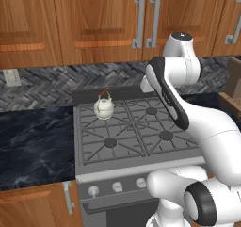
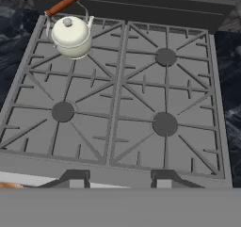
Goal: Lower the heat of the kettle.
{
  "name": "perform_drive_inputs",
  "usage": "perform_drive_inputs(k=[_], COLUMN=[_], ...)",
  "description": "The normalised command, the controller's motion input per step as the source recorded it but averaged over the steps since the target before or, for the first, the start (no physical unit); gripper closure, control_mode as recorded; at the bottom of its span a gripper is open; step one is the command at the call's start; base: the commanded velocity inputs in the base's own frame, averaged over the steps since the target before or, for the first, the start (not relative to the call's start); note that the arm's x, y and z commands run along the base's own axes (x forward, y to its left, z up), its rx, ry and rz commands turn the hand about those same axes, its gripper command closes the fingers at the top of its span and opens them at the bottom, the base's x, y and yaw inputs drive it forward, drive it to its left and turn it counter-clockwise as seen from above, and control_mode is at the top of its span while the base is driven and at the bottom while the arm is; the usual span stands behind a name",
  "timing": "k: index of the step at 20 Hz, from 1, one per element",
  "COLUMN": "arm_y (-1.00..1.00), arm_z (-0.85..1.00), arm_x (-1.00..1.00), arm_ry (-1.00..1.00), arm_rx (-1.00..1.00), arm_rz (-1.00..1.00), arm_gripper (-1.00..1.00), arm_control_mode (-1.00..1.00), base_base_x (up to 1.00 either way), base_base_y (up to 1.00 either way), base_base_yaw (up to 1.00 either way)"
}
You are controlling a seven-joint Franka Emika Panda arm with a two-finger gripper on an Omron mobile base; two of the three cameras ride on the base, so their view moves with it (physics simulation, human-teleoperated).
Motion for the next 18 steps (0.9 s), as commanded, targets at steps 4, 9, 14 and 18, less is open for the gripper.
perform_drive_inputs(k=[4,9,14,18], arm_y=[0.00,0.00,0.00,0.00], arm_z=[0.00,0.00,0.00,0.00], arm_x=[0.00,0.00,0.00,0.00], arm_ry=[0.00,0.00,0.00,0.00], arm_rx=[0.00,0.00,0.00,0.00], arm_rz=[0.00,0.00,0.00,0.00], arm_gripper=[-1.00,-1.00,-1.00,-1.00], arm_control_mode=[1.00,1.00,1.00,1.00], base_base_x=[0.00,0.00,0.00,0.00], base_base_y=[-0.04,-0.34,-0.44,-0.37], base_base_yaw=[0.00,0.00,0.00,0.00])
